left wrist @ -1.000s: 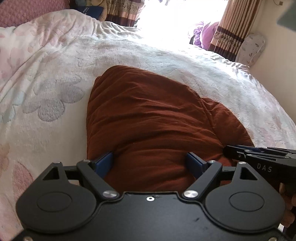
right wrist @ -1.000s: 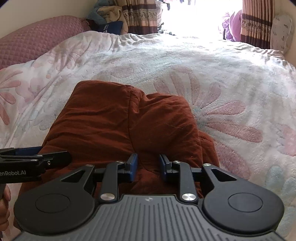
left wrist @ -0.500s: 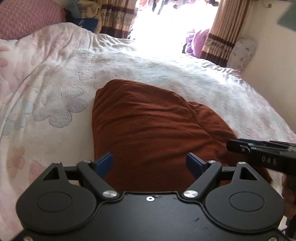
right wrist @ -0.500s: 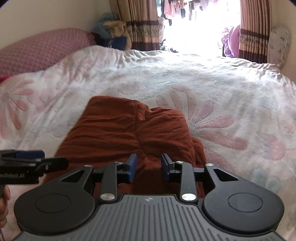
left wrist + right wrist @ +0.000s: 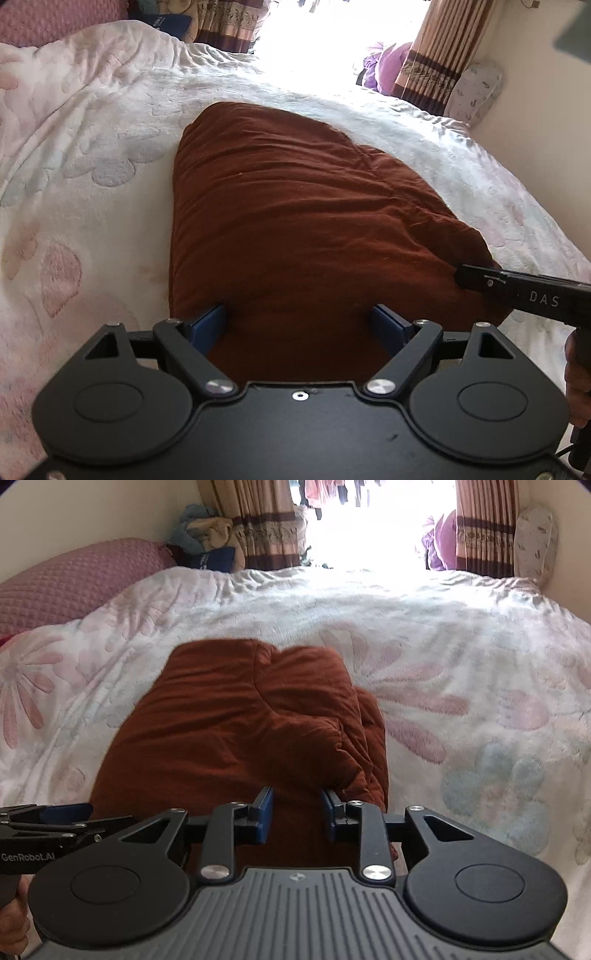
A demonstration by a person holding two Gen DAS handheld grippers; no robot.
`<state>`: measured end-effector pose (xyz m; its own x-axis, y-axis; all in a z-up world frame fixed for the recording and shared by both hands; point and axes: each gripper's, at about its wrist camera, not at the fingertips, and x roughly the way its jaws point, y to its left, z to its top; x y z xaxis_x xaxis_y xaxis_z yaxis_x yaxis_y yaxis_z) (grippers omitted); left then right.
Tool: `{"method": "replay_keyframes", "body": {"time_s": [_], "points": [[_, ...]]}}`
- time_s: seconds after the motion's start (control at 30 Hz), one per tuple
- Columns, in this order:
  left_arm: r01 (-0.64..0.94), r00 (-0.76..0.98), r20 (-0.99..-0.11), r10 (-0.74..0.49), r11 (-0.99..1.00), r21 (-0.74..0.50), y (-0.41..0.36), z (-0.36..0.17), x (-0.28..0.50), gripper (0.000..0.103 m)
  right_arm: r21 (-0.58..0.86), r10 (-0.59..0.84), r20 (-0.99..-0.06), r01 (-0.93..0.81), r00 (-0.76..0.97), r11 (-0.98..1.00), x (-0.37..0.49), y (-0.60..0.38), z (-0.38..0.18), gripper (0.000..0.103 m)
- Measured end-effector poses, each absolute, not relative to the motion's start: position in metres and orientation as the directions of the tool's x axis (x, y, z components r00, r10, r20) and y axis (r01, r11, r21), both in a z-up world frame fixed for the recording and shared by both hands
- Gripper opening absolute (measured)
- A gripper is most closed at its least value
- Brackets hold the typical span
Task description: Fold large clothes
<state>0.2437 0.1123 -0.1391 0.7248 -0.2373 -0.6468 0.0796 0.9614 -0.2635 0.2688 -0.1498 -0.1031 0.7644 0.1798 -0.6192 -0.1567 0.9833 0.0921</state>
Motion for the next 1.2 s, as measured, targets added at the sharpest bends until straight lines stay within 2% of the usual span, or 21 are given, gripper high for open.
{"method": "replay_keyframes", "body": {"time_s": [0.17, 0.4, 0.5, 0.6, 0.67, 0.73, 0.8, 0.87, 0.9, 0.97, 1.03, 1.2], "points": [[0.057, 0.712, -0.665, -0.225, 0.963, -0.264, 0.120, -0.149, 0.253, 0.086, 0.103, 0.177, -0.632, -0.145, 0.754, 0.984, 0.272, -0.151, -0.120, 0.030], [0.048, 0.722, -0.656, -0.218, 0.962, -0.267, 0.124, -0.144, 0.245, 0.086, 0.102, 0.175, -0.619, -0.142, 0.765, 0.985, 0.264, -0.149, -0.115, 0.031], [0.033, 0.719, -0.661, -0.214, 0.961, -0.276, 0.133, -0.142, 0.237, 0.086, 0.128, 0.188, -0.596, -0.139, 0.781, 0.982, 0.257, -0.158, -0.108, 0.038], [0.020, 0.717, -0.662, -0.218, 0.956, -0.293, 0.145, -0.142, 0.224, 0.085, 0.150, 0.194, -0.559, -0.132, 0.806, 0.980, 0.245, -0.168, -0.102, 0.051], [0.012, 0.716, -0.666, -0.207, 0.958, -0.286, 0.150, -0.144, 0.219, 0.085, 0.142, 0.170, -0.537, -0.110, 0.826, 0.984, 0.240, -0.173, -0.100, 0.065], [0.010, 0.712, -0.669, -0.214, 0.955, -0.296, 0.152, -0.147, 0.217, 0.085, 0.112, 0.099, -0.514, -0.047, 0.852, 0.993, 0.236, -0.179, -0.102, 0.074], [0.006, 0.707, -0.674, -0.216, 0.954, -0.300, 0.151, -0.150, 0.217, 0.085, 0.119, 0.090, -0.554, -0.028, 0.828, 0.992, 0.244, -0.186, -0.107, 0.072], [0.009, 0.702, -0.678, -0.219, 0.954, -0.300, 0.149, -0.153, 0.221, 0.086, 0.231, 0.171, -0.594, -0.037, 0.786, 0.972, 0.253, -0.195, -0.116, 0.064], [0.014, 0.698, -0.679, -0.226, 0.953, -0.303, 0.147, -0.155, 0.223, 0.086, 0.290, 0.218, -0.603, -0.044, 0.768, 0.956, 0.258, -0.199, -0.120, 0.049], [0.015, 0.691, -0.685, -0.230, 0.952, -0.305, 0.143, -0.157, 0.224, 0.086, 0.316, 0.237, -0.606, -0.044, 0.759, 0.948, 0.263, -0.202, -0.123, 0.025], [0.018, 0.695, -0.683, -0.224, 0.956, -0.294, 0.139, -0.156, 0.224, 0.086, 0.319, 0.247, -0.584, -0.060, 0.773, 0.946, 0.264, -0.201, -0.118, 0.020], [0.036, 0.701, -0.673, -0.238, 0.953, -0.300, 0.135, -0.148, 0.227, 0.086, 0.331, 0.228, -0.563, -0.036, 0.794, 0.943, 0.268, -0.209, -0.112, 0.018]]}}
